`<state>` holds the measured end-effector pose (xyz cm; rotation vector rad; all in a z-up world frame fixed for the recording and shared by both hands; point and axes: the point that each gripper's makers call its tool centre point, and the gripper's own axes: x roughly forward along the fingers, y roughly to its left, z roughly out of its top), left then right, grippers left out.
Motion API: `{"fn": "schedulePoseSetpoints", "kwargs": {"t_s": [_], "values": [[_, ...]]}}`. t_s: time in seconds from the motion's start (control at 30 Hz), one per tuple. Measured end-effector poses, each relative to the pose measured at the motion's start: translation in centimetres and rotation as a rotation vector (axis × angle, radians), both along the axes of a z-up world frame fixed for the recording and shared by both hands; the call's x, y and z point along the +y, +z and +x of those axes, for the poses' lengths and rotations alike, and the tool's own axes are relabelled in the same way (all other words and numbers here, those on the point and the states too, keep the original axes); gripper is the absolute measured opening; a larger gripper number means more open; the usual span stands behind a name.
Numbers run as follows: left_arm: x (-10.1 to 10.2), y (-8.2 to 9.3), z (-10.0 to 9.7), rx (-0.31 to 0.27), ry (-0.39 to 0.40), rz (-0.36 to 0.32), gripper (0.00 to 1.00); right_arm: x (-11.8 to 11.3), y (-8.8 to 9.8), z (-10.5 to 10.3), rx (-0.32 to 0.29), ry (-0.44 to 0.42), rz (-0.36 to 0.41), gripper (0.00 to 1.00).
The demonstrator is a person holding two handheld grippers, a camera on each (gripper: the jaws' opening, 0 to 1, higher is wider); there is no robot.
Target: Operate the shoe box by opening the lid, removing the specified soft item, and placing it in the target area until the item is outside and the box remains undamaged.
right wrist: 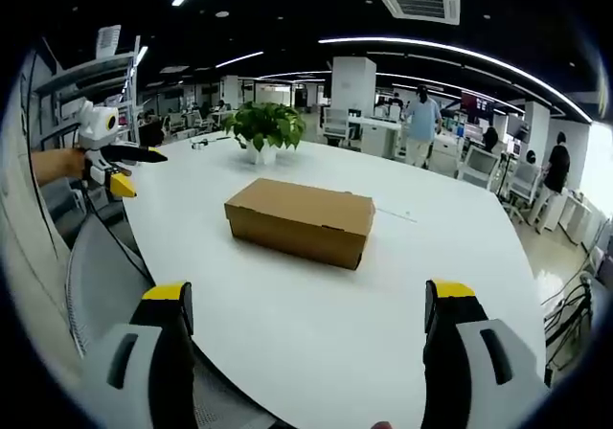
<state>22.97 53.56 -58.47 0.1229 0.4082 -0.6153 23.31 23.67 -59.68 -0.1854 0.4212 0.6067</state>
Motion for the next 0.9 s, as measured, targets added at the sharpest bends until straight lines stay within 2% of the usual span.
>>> {"fn": "schedulePoseSetpoints", "kwargs": {"t_s": [0.43, 0.9], "values": [[0.14, 0.09, 0.16, -0.007, 0.003, -0.001, 0.97, -0.13, -0.07, 0.13, 0.005, 0.008, -0.003, 0.96], [0.18, -0.19, 0.18, 0.001, 0.011, 0.004, 0.99, -0.3, -0.21, 0.07, 0.014, 0.017, -0.014, 0.96]]}}
